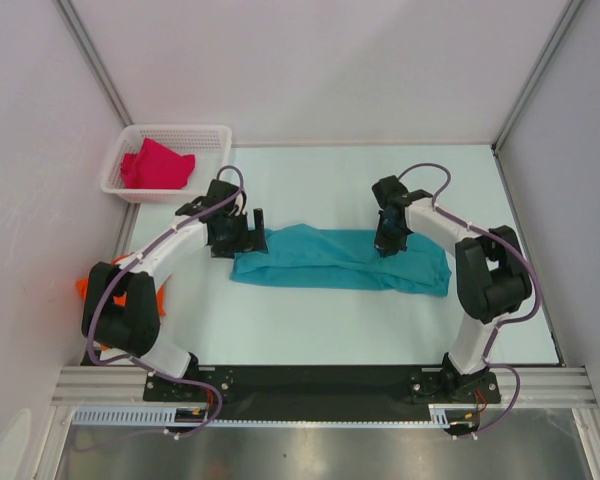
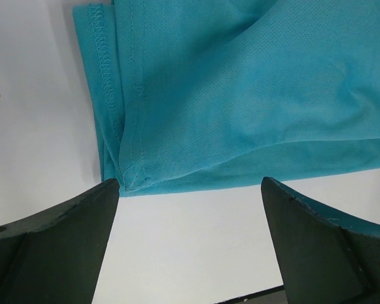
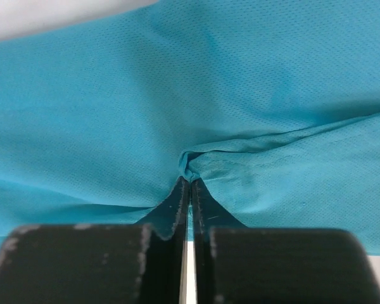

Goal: Fold and stack the t-shirts
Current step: Fold the other side of the tshirt into a rectangle

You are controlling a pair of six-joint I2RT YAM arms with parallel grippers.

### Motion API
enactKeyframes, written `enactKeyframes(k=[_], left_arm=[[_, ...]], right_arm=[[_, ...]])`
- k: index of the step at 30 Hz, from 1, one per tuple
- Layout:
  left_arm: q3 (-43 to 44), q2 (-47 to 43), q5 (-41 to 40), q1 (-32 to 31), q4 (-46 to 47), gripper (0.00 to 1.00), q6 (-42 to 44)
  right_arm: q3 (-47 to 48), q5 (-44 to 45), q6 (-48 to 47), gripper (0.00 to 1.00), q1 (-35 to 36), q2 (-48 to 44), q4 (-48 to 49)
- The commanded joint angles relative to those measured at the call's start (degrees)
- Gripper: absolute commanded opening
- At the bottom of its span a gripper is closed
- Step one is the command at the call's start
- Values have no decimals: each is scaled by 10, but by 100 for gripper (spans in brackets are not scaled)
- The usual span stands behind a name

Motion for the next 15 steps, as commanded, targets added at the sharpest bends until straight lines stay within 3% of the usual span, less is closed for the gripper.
enactKeyframes(k=[1,15], left_arm=[[-10,-19,0,1,22,99,8],[-16,-37,16,1,26,99,6]], right_arm=[[14,30,4,0,5,-20,-1],[-112,56,104,0,103,-188,-32]])
